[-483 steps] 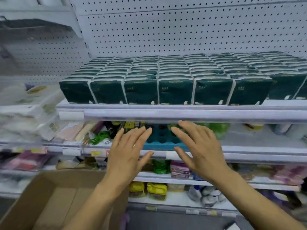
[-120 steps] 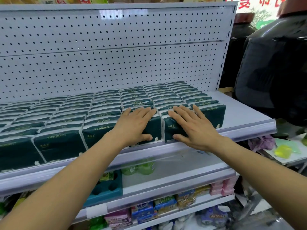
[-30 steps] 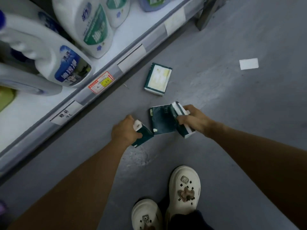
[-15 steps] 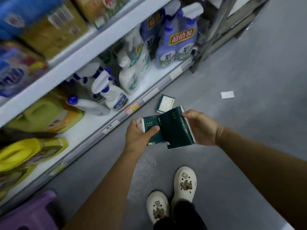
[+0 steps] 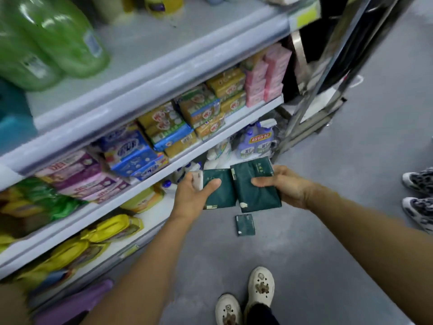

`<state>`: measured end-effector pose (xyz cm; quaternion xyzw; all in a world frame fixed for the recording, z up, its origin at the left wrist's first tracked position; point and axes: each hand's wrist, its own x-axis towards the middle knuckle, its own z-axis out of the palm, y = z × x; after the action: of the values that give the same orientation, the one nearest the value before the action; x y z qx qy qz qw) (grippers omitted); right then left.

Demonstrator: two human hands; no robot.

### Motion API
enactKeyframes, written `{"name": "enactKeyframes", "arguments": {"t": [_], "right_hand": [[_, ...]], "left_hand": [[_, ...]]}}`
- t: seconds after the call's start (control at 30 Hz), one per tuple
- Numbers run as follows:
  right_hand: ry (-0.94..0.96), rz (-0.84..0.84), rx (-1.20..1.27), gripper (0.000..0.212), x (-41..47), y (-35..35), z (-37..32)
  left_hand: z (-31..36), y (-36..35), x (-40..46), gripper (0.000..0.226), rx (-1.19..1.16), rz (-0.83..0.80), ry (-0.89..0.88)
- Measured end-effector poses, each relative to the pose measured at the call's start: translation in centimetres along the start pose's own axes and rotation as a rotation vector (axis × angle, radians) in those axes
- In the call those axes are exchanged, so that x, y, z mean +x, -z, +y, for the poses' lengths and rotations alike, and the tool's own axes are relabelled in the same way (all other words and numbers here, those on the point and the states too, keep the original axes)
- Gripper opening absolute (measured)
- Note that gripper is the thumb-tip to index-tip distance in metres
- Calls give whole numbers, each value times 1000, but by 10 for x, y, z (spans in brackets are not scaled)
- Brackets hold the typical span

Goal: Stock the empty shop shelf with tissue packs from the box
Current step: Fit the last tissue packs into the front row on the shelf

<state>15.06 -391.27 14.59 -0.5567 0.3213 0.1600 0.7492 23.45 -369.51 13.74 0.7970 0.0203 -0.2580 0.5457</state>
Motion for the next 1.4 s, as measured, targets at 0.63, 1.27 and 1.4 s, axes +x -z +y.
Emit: {"name": "enactKeyframes", "arguments": {"t": [0.63, 1.27, 1.4], "right_hand": [[749, 0, -600, 29, -186, -82, -268], [1124, 89, -1347, 37, -186, -65, -468], [1186, 68, -1449, 38, -174, -70, -494]], "left_hand": [[242, 162, -121, 42, 150, 123, -425], [384, 140, -116, 55, 293, 250, -588], [397, 124, -105, 59, 216, 280, -569]]}}
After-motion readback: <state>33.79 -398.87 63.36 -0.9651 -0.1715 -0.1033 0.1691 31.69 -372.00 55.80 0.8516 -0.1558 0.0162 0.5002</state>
